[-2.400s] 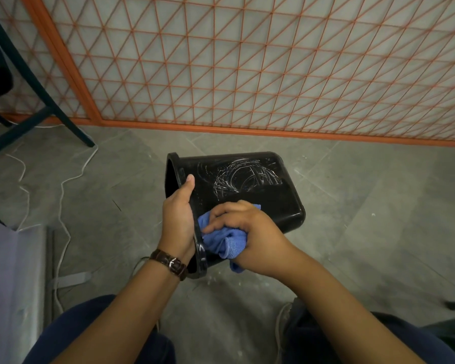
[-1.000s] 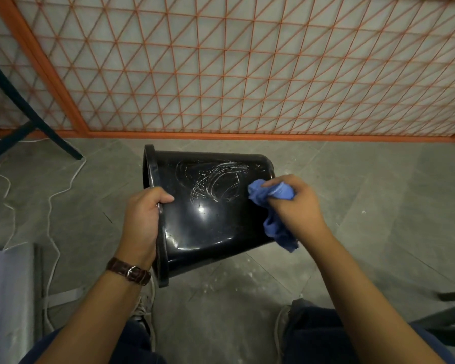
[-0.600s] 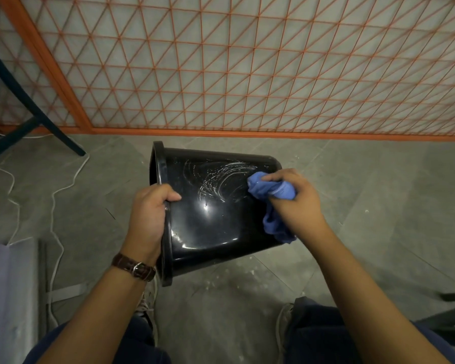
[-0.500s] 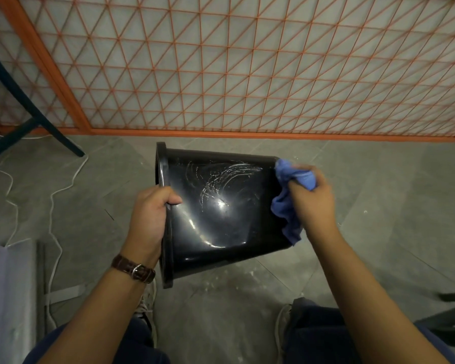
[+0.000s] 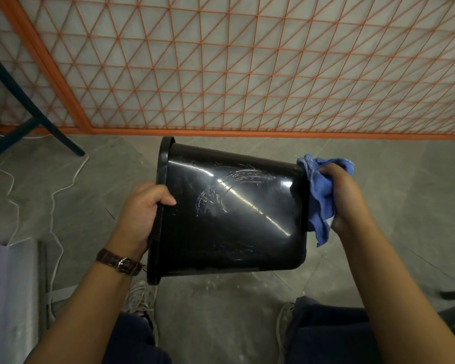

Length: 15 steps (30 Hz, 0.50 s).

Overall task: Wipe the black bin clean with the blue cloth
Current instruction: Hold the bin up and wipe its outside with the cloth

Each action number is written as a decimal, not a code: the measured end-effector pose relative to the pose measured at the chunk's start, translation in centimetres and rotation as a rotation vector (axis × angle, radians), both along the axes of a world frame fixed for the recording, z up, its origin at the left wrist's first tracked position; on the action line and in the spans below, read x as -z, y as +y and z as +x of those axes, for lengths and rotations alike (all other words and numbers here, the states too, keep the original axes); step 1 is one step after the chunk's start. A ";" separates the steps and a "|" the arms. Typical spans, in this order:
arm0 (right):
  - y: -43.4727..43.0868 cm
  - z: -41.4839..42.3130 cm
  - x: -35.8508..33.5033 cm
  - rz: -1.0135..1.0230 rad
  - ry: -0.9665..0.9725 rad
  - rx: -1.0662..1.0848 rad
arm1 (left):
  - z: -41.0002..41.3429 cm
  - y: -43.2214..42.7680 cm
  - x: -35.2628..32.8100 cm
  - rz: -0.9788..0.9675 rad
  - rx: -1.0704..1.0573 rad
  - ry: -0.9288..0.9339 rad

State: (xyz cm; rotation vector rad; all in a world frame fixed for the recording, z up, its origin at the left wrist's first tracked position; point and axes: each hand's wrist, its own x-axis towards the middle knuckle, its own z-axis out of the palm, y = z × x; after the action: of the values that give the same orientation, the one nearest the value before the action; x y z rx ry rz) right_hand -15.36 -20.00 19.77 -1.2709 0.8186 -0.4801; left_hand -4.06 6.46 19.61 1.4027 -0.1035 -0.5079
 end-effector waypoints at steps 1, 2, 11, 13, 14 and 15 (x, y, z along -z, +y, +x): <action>0.2 0.0 0.1 0.007 0.006 -0.004 | 0.1 0.1 0.0 0.004 0.004 -0.005; 0.4 0.0 0.3 -0.002 0.013 -0.005 | 0.2 0.1 0.1 0.001 0.006 -0.011; 3.2 0.6 -0.3 -0.491 -0.003 -0.069 | -0.3 0.2 0.5 -0.057 -0.048 -0.018; 3.4 0.8 0.0 -0.606 0.018 -0.150 | -0.5 -0.1 0.4 -0.071 -0.060 -0.020; 3.4 0.9 0.3 -0.678 0.033 -0.183 | -0.6 -0.2 0.4 -0.069 -0.062 -0.019; 3.6 1.0 0.6 -0.753 0.032 -0.212 | -0.6 -0.3 0.4 -0.054 -0.068 -0.030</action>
State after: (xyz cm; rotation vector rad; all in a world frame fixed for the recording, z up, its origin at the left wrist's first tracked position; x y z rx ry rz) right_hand -14.34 -16.44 19.19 -2.0386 0.5248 -0.6232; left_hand -4.67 6.11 19.21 1.3566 -0.0931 -0.4245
